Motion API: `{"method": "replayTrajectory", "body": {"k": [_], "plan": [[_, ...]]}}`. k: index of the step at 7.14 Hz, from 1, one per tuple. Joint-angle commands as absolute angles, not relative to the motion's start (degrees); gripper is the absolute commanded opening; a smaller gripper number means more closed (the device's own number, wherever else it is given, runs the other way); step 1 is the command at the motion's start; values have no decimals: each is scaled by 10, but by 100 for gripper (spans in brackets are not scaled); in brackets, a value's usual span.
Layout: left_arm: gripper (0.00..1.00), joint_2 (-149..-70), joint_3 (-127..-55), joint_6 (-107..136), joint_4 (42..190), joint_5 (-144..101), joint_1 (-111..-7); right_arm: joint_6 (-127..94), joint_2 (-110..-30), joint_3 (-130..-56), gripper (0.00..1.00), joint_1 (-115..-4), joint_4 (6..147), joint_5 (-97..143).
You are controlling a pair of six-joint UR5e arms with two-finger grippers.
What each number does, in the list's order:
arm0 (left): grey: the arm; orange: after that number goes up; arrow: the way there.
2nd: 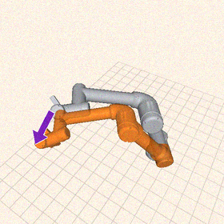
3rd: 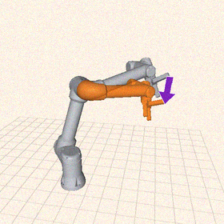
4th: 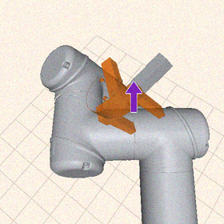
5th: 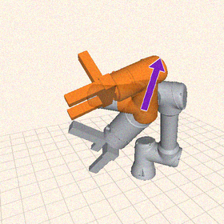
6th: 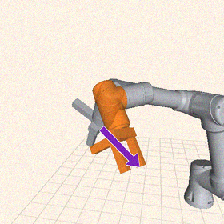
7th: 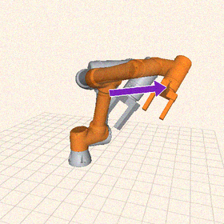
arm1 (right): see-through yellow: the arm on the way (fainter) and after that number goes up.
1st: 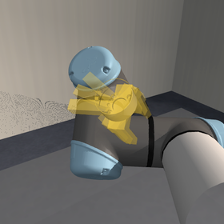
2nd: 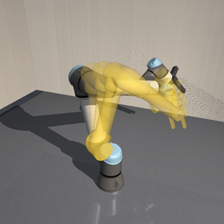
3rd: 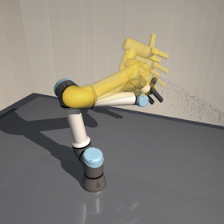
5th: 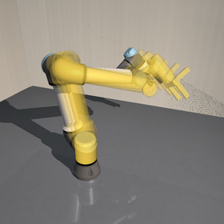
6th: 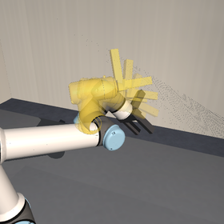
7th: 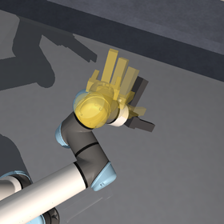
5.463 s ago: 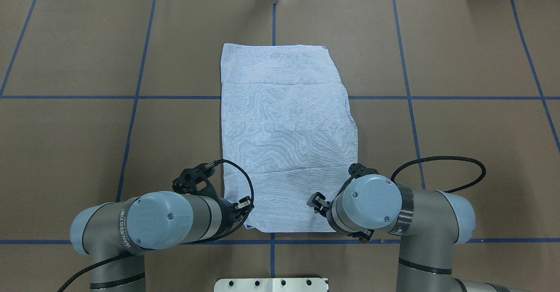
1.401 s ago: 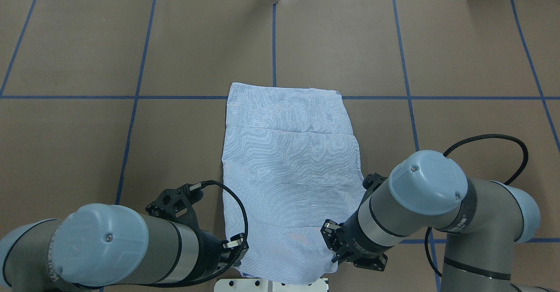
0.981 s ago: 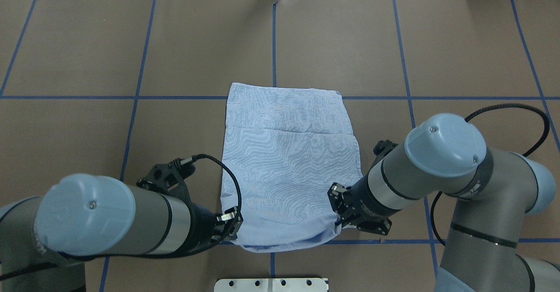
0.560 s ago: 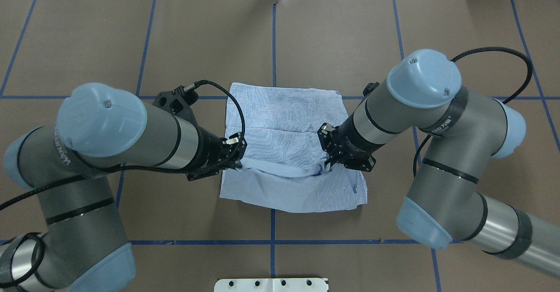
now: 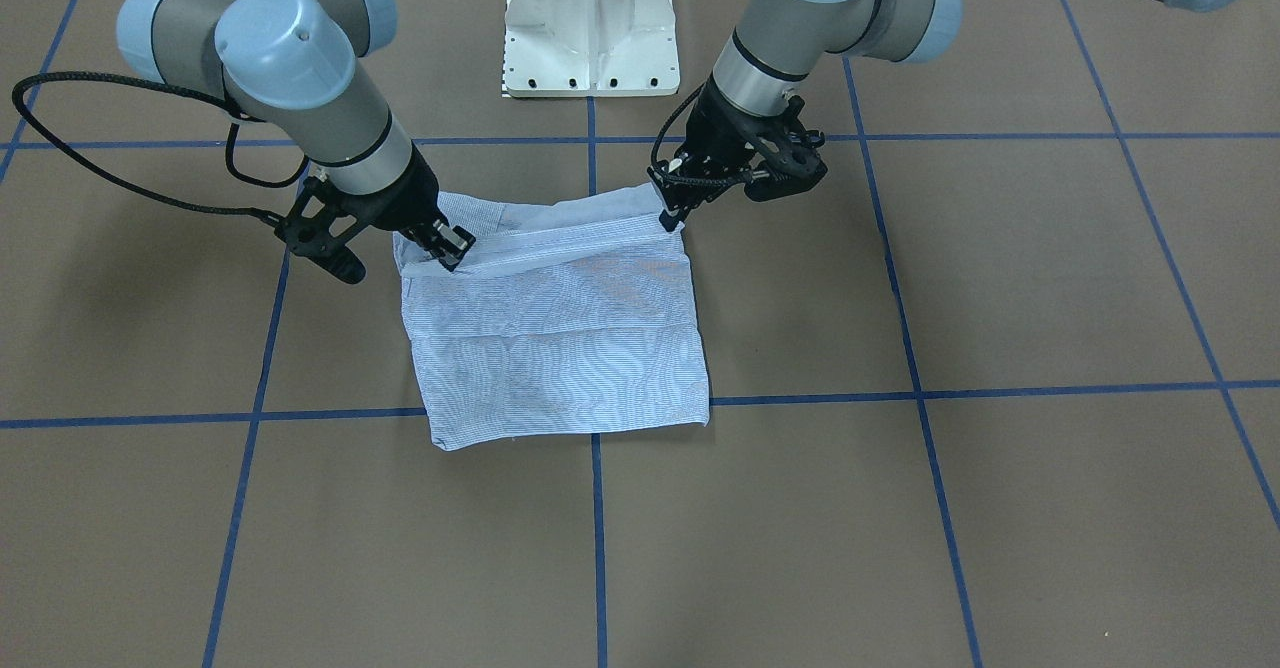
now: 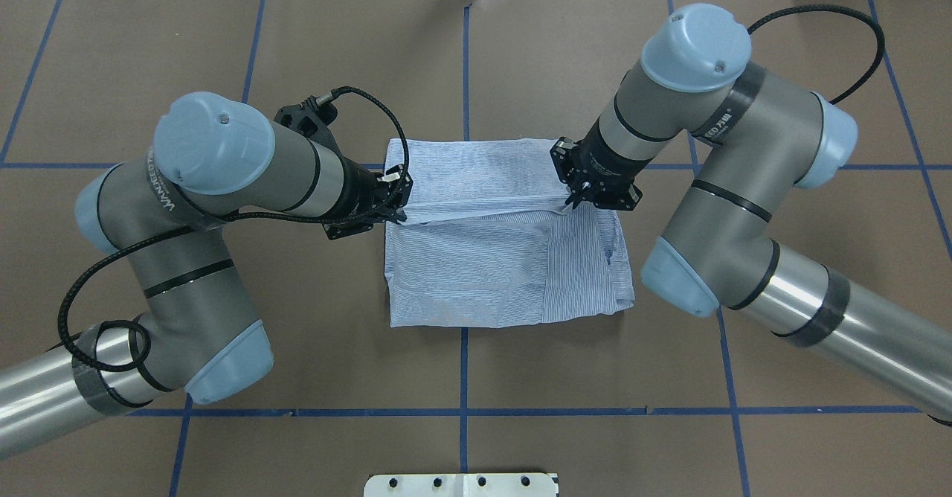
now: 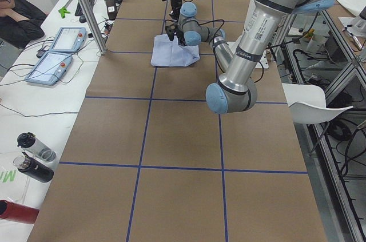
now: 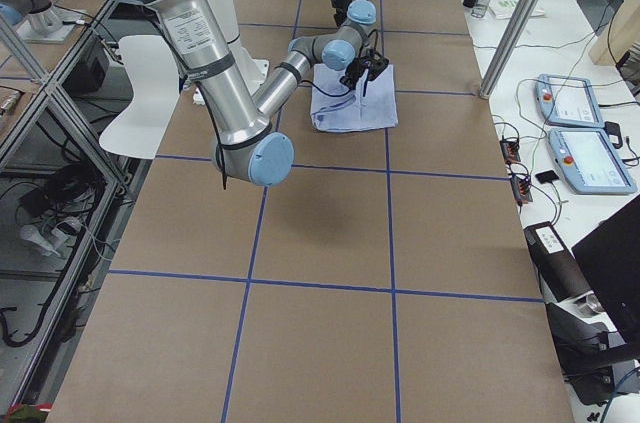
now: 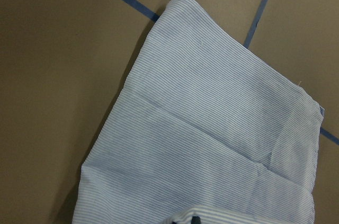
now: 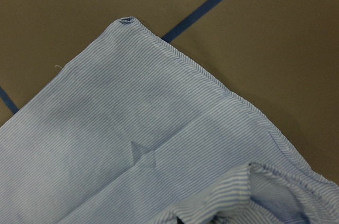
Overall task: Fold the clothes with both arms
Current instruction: 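Lift the near edge and fold it over toward the far edge with both grippers, then lay the folded edge down on the far side with both grippers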
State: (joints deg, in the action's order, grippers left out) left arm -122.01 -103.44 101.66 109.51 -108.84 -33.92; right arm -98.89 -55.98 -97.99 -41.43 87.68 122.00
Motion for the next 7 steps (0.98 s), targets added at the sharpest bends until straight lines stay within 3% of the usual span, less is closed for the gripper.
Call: {"method": "replayTrajectory", "body": {"k": [1, 4, 7], "plan": [[0, -1237, -1003, 1003, 1107, -1088, -355, -977, -489, -885, 0, -418, 867, 1220], [0, -1238, -956, 998, 1163, -1088, -369, -976, -483, -860, 0, -429, 816, 1215], [0, -1258, -900, 977, 1181, -1088, -388, -976, -445, -780, 0, -442, 775, 1210]]}}
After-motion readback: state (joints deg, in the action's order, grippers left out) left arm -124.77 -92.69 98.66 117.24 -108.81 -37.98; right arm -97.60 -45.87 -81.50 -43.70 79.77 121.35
